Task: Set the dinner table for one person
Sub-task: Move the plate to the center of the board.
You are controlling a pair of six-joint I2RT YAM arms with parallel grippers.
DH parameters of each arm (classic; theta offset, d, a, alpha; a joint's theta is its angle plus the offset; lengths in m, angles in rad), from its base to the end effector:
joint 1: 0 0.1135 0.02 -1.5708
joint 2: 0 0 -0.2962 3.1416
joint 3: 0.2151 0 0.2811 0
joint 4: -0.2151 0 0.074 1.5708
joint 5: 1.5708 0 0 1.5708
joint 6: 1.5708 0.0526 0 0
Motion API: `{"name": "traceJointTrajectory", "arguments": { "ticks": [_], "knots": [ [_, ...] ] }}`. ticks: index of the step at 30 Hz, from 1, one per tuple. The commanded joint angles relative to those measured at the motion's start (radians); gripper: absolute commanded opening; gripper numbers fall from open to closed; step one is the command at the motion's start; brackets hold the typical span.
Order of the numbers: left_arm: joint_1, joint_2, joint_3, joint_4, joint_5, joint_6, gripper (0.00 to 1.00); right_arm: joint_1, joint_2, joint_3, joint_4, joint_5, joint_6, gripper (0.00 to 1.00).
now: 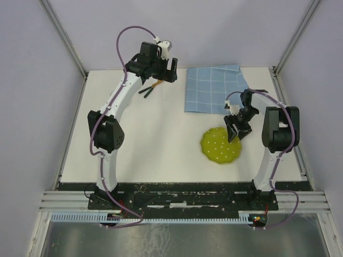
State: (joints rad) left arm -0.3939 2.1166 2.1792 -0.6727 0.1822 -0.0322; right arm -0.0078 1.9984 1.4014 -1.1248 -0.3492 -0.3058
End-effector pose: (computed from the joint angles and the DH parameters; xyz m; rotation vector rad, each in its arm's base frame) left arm 0.5016 -0.2188 0.3717 0.4989 2.1461 -0.4390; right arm 0.3852 0.0150 0.1562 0.4054 -2.9700 -0.5576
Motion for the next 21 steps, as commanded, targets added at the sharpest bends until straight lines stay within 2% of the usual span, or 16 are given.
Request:
{"name": "traceJointTrajectory", "arguments": {
  "ticks": [1, 3, 4, 5, 6, 13, 21],
  "knots": [
    [0.003, -0.056, 0.002, -0.011, -0.021, 0.057, 0.97, 0.000, 0.033, 0.026, 0.020, -0.022, -0.024, 0.63],
    [0.003, -0.058, 0.005, -0.011, -0.033, 0.062, 0.97, -0.001, 0.052, 0.026, 0.013, -0.024, -0.031, 0.46],
    [0.003, -0.059, 0.006, -0.011, -0.037, 0.065, 0.97, -0.001, 0.059, 0.024, 0.013, -0.022, -0.032, 0.33],
    [0.004, -0.059, 0.008, -0.011, -0.042, 0.069, 0.97, -0.001, 0.061, 0.022, 0.014, -0.017, -0.033, 0.14],
    [0.003, -0.060, 0.012, -0.012, -0.046, 0.073, 0.97, -0.001, 0.063, 0.017, 0.016, -0.010, -0.030, 0.04],
    [0.003, -0.064, 0.036, -0.011, -0.052, 0.088, 0.97, -0.015, 0.004, -0.037, 0.087, 0.118, -0.001, 0.02],
    [0.003, -0.055, 0.028, -0.011, -0.044, 0.095, 0.97, -0.067, -0.141, -0.046, 0.076, 0.223, -0.042, 0.02]
  ]
}}
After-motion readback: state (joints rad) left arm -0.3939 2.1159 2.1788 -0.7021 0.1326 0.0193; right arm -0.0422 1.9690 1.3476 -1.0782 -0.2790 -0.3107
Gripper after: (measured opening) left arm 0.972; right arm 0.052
